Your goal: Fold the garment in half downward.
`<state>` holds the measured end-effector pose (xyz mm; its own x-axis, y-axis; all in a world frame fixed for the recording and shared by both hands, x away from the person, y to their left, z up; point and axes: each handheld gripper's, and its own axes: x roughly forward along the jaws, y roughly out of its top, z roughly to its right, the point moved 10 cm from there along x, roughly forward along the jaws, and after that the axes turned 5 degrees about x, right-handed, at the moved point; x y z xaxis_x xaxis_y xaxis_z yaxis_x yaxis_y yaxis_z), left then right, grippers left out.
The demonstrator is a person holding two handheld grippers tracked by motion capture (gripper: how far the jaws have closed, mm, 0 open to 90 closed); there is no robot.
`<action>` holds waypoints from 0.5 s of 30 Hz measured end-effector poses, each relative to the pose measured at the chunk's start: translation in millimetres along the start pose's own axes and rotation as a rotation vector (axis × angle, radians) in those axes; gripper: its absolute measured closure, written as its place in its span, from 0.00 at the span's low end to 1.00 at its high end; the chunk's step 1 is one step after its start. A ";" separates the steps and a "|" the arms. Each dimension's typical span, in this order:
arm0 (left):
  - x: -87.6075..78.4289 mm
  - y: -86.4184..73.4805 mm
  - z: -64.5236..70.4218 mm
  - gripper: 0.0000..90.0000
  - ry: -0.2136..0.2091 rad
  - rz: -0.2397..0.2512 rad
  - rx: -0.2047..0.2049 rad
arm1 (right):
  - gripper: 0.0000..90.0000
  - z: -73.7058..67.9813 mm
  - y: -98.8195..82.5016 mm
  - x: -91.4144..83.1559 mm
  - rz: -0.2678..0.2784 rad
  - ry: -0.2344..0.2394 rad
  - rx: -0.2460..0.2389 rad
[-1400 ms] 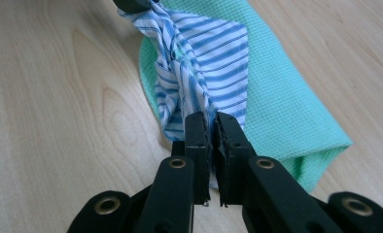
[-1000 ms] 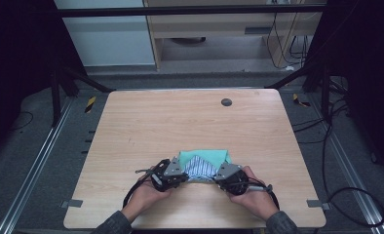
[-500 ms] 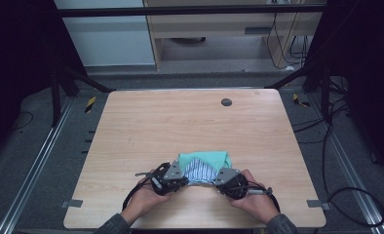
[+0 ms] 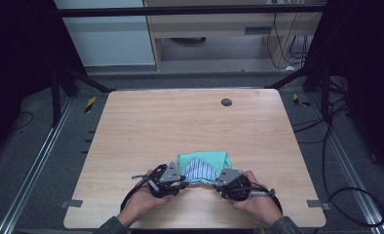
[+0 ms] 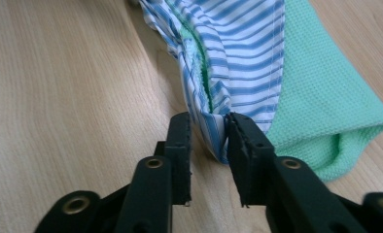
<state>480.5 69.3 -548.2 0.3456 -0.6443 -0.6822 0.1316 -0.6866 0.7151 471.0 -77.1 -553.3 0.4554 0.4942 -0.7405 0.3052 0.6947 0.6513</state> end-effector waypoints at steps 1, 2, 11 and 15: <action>-1.8 3.5 -0.3 0.75 0.009 0.010 0.006 | 0.71 -1.7 2.8 -0.8 0.004 0.005 0.006; -2.7 6.2 -1.3 0.74 0.018 0.019 0.011 | 0.69 -2.4 3.9 -1.0 0.004 0.007 0.007; 8.7 9.7 -6.5 0.66 0.023 -0.001 0.024 | 0.62 -3.4 20.6 4.8 0.029 0.009 0.017; 9.7 2.9 2.5 0.74 -0.007 -0.014 0.036 | 0.68 -7.3 19.2 7.6 0.022 0.021 0.001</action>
<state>481.9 60.2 -553.1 0.3371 -0.6366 -0.6937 0.1034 -0.7073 0.6993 474.2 -56.2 -547.6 0.4444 0.5199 -0.7295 0.2963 0.6832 0.6674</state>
